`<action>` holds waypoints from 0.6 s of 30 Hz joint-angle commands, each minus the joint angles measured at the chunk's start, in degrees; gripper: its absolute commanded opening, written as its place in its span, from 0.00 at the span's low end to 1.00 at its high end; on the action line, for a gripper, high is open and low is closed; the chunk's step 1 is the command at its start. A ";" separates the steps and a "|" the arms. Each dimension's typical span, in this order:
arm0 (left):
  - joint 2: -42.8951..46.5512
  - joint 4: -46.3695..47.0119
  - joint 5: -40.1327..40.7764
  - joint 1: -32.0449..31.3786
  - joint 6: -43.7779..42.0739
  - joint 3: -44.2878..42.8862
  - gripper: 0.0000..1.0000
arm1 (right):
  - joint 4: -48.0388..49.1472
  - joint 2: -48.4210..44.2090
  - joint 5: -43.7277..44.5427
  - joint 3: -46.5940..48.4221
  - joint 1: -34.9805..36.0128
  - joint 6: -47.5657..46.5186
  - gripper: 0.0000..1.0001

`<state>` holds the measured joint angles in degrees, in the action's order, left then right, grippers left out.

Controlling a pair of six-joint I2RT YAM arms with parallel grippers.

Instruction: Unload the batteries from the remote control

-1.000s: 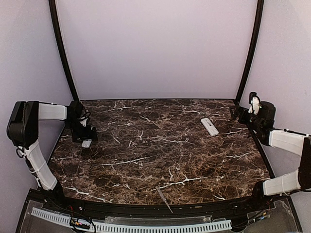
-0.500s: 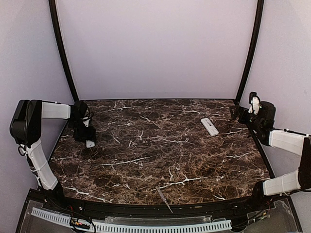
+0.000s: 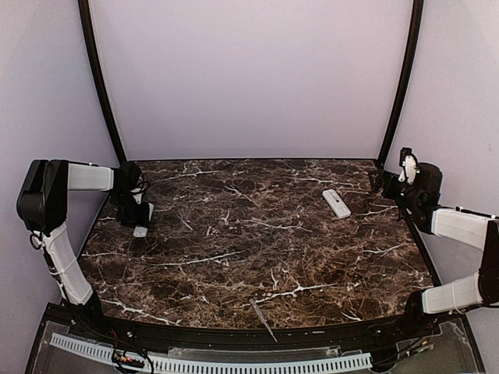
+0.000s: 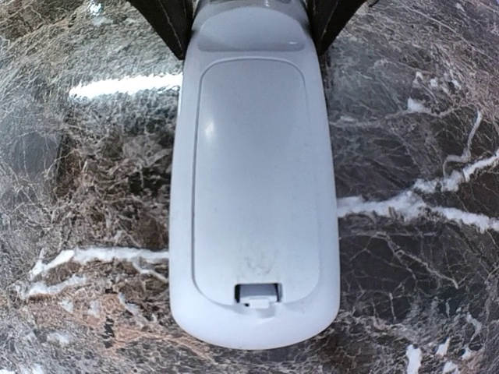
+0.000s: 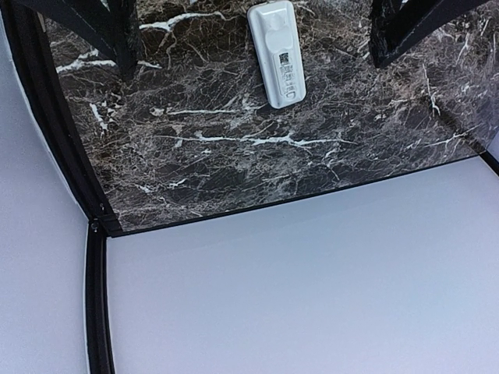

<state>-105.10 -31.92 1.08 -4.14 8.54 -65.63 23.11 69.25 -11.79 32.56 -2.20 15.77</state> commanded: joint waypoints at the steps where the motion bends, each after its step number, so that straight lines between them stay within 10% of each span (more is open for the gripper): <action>1: 0.07 -1.61 -2.68 -0.26 -0.76 1.27 0.34 | 1.34 0.45 0.02 0.54 -0.08 0.72 0.99; 18: 13.30 3.51 -14.21 -13.86 -5.33 3.43 0.30 | -15.42 1.41 -4.29 11.33 5.57 1.42 0.98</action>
<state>-95.33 -29.63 -8.47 -15.27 5.76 -62.74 17.04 70.19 -13.63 36.67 -0.73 15.73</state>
